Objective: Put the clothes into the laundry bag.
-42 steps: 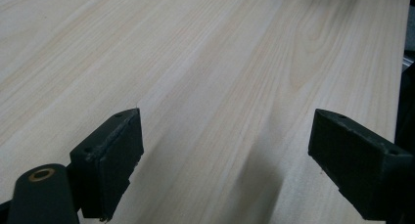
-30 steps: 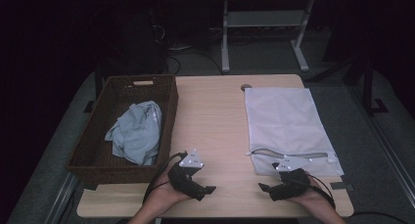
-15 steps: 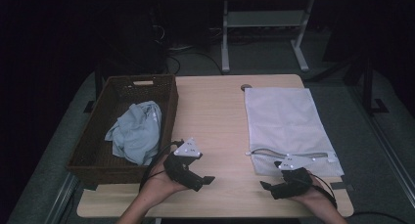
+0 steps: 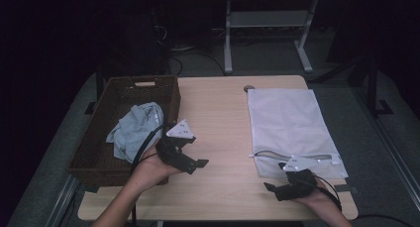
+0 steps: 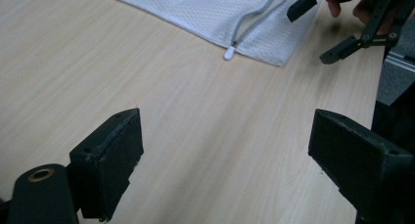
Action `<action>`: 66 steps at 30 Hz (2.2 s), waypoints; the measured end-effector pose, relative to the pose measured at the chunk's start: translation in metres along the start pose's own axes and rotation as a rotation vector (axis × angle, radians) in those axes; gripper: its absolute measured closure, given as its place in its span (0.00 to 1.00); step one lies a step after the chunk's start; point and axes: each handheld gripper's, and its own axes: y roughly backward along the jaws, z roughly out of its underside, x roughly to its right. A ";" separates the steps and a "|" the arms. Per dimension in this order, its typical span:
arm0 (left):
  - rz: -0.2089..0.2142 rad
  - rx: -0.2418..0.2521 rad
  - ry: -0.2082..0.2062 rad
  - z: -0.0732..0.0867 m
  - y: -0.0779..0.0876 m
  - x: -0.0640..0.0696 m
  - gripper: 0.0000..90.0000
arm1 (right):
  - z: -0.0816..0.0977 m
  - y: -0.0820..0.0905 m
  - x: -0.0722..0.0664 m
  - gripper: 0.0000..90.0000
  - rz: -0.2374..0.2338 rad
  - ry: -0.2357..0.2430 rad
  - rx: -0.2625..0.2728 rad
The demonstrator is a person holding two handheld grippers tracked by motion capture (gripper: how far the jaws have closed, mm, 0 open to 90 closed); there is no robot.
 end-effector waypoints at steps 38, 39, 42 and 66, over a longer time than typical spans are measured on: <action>-0.280 -0.095 0.144 0.024 0.067 -0.127 0.13 | 0.000 -0.001 0.001 0.14 -0.001 -0.012 -0.001; -0.285 -0.097 0.145 0.026 0.067 -0.130 0.13 | 0.000 -0.001 0.001 0.14 -0.002 -0.010 -0.003; -0.314 -0.112 0.161 0.037 0.069 -0.143 0.12 | 0.000 -0.001 0.001 0.14 -0.001 -0.011 -0.003; -0.336 -0.308 0.344 0.120 0.018 -0.211 0.11 | 0.001 -0.001 0.001 0.14 -0.003 -0.005 -0.007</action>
